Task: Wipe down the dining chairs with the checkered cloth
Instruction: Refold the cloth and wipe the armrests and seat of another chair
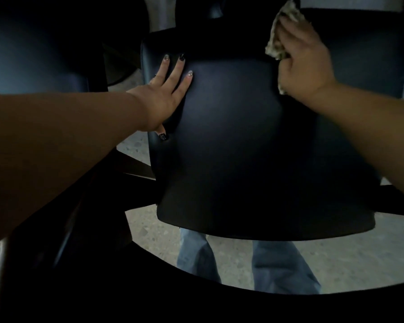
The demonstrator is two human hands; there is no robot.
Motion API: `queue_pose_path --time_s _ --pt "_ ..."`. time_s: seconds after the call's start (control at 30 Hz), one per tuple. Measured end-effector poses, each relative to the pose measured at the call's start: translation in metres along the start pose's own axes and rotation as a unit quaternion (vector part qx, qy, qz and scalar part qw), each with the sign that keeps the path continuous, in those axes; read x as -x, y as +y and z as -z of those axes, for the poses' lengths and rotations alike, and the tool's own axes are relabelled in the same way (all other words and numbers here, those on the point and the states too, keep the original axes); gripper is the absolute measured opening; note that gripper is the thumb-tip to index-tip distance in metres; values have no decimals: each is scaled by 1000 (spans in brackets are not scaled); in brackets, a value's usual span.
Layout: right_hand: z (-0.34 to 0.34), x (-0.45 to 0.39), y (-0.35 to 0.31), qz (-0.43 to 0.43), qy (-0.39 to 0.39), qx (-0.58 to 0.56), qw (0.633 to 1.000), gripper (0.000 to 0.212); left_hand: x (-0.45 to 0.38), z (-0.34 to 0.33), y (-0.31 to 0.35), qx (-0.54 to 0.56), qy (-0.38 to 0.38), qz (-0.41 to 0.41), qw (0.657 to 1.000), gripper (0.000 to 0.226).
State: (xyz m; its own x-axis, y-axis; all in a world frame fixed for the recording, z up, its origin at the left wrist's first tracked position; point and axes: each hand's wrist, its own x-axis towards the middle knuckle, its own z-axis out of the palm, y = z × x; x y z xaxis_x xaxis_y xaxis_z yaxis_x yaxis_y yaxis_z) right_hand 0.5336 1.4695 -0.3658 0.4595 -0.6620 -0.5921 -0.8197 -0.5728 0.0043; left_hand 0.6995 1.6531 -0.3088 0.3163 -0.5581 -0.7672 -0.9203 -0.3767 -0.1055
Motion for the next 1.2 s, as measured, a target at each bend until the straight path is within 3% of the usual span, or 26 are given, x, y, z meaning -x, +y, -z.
queue_pose_path --time_s 0.03,0.1,0.13,0.27,0.37,0.43,0.73,0.77,0.83,0.9,0.97,1.07,1.2 --pt "17 -14 15 178 22 81 981 40 0 2 0 5 -12 9 1000 140" --pt "59 -36 4 312 150 -64 936 50 2 2 1 -2 -16 -5 1000 140" --pt "50 -32 14 354 190 -48 915 51 1 1 1 -2 -12 -11 1000 140" --pt "-20 34 17 532 74 -13 843 51 1 2 2 -6 -7 -6 1000 141" --pt "-55 71 46 644 60 43 761 49 2 4 4 -9 -11 -1 1000 141" --pt "-70 89 55 685 50 109 719 55 1 5 4 -6 -12 0 1000 140" --pt "-86 126 87 735 30 230 637 54 7 10 6 -3 -19 -2 1000 136" --pt "-78 124 87 737 14 190 648 49 7 10 5 4 -15 -5 1000 136" --pt "-50 105 75 689 -5 43 723 44 7 9 2 18 -7 -16 1000 137" --pt "-11 63 56 581 20 -49 812 46 8 10 1 39 -6 -20 999 139" --pt "29 9 43 484 84 -67 868 55 10 10 3 39 2 -17 999 141" --pt "67 -54 41 399 143 -81 902 56 8 13 16 22 43 -61 997 140" --pt "53 -56 39 367 176 -65 911 54 -2 16 40 -13 3 -98 995 134"
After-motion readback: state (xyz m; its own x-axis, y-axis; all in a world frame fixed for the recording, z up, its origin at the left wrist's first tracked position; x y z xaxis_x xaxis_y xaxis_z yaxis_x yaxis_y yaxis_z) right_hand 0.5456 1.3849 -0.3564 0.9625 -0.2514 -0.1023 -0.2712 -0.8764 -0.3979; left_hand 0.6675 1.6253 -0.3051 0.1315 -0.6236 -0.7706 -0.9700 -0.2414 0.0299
